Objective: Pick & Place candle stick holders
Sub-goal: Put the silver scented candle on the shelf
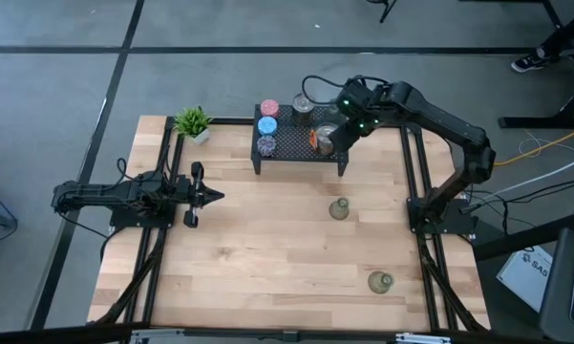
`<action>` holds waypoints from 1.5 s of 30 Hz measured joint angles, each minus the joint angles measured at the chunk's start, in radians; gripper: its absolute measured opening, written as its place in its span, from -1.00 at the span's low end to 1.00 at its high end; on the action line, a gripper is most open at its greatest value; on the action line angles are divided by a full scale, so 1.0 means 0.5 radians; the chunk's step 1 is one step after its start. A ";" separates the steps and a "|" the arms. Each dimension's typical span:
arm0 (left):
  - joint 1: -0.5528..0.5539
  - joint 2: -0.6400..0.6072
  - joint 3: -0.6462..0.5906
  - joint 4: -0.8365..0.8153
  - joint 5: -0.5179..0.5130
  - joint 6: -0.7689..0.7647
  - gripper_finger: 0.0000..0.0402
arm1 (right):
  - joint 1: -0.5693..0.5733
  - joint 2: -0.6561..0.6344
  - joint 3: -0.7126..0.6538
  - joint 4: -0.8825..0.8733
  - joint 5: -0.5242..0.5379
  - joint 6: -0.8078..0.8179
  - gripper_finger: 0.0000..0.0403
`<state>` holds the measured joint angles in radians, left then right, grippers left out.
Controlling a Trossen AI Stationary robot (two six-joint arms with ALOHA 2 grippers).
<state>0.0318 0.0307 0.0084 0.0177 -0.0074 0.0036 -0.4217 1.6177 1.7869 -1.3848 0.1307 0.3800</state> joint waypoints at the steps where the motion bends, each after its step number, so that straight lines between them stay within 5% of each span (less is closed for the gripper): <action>1: -0.001 0.000 0.000 0.000 0.000 0.000 -0.97 | 0.004 -0.019 -0.025 0.009 0.000 -0.005 -0.59; 8: 0.000 0.000 0.000 0.000 0.000 0.000 -0.96 | 0.023 -0.090 -0.295 0.029 0.000 -0.010 -0.87; 17: 0.000 0.000 0.000 0.000 0.000 0.000 -0.96 | 0.023 -0.089 -0.603 0.344 0.046 -0.149 -0.98; 34: -0.001 0.001 0.000 0.000 0.001 0.001 -0.97 | 0.047 -0.089 -0.633 0.945 -0.076 -0.329 -1.00; 40: 0.000 0.000 0.000 0.000 0.000 0.000 -0.96 | 0.049 -0.089 -0.633 0.882 -0.104 -0.327 -1.00; 45: 0.000 0.000 0.000 0.000 0.000 0.000 -0.97 | 0.044 -0.073 -0.633 0.840 0.068 -0.329 -1.00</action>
<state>0.0319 0.0307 0.0082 0.0177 -0.0074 0.0036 -0.3994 1.5811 1.4704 -0.9649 0.1647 0.2157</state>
